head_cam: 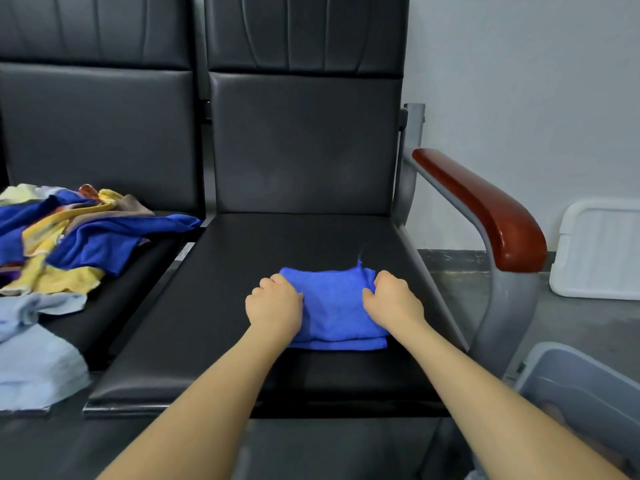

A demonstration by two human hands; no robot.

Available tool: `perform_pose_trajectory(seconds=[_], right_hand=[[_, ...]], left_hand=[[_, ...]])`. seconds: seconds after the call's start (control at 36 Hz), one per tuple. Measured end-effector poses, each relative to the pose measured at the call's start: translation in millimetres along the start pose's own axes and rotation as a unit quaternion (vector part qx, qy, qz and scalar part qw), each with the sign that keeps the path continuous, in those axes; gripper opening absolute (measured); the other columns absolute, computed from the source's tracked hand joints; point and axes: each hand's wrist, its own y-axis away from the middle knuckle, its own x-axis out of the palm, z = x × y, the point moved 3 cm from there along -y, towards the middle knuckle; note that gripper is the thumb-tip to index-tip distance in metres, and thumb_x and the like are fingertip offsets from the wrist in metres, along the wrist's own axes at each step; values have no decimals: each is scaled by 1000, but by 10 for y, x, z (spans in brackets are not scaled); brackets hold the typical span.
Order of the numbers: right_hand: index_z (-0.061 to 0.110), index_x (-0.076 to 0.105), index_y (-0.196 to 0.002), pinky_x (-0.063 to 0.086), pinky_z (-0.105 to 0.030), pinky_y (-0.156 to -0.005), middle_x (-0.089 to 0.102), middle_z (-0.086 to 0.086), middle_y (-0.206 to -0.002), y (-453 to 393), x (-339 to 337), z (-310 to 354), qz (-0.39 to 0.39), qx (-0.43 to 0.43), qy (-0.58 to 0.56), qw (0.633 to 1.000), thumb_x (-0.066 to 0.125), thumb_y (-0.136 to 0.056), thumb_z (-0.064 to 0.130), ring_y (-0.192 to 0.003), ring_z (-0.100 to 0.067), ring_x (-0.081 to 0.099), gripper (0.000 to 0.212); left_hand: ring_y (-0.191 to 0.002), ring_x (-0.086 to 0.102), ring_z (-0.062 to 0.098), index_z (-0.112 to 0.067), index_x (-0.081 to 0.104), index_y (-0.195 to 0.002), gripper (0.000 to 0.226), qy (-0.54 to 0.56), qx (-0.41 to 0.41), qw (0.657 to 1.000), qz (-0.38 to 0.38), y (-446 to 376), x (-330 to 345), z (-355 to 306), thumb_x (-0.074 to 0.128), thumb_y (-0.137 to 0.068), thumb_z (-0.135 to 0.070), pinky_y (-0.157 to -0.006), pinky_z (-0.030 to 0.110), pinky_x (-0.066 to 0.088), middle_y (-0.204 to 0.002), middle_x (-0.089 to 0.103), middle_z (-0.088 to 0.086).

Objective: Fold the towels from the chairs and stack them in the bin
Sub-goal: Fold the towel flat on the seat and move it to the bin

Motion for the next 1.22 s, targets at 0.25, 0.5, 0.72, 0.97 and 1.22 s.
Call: perform_pose_trajectory(seconds=[0.25,0.5,0.72,0.97,1.22], right_hand=[[9,43,-123,33,-37,-97,49,-9,-127,31,185,39,-74,2,159,985,40,-99,37,-116,-27,45,36],[7,52,-115,34,-37,-95,56,-10,-118,-45,220,78,-112,11,214,970,35,-96,56,-110,-28,49,55],[9,50,-117,34,-35,-90,59,-7,-116,-18,287,232,-91,-41,160,982,36,-101,41,-109,-26,53,38],[8,38,-108,38,-36,-65,64,-12,-100,167,10,444,-148,-76,-2,986,32,-102,39,-89,-35,61,32],[5,40,-110,39,-39,-67,64,-17,-98,345,-704,529,-245,-101,-20,964,37,-102,34,-90,-40,61,31]], left_hand=[[-56,43,9,-5,40,-116,23,-3,10,1000,-23,52,-1,104,45,-93,-6,-43,22,18,-92,44,2],[-103,58,25,-7,47,-115,35,48,1,999,-20,-18,-19,157,36,-101,-37,-71,29,33,-117,53,7],[-94,62,24,-8,39,-113,17,96,6,995,-39,-47,-71,159,37,-101,-20,-65,29,33,-101,57,5],[-83,63,29,-8,35,-118,24,99,33,986,-133,-35,-423,257,29,-104,-26,-58,31,32,-92,60,6],[-67,55,29,-7,37,-110,22,179,53,962,-201,13,-892,65,29,-102,-25,-53,30,28,-78,53,3]])
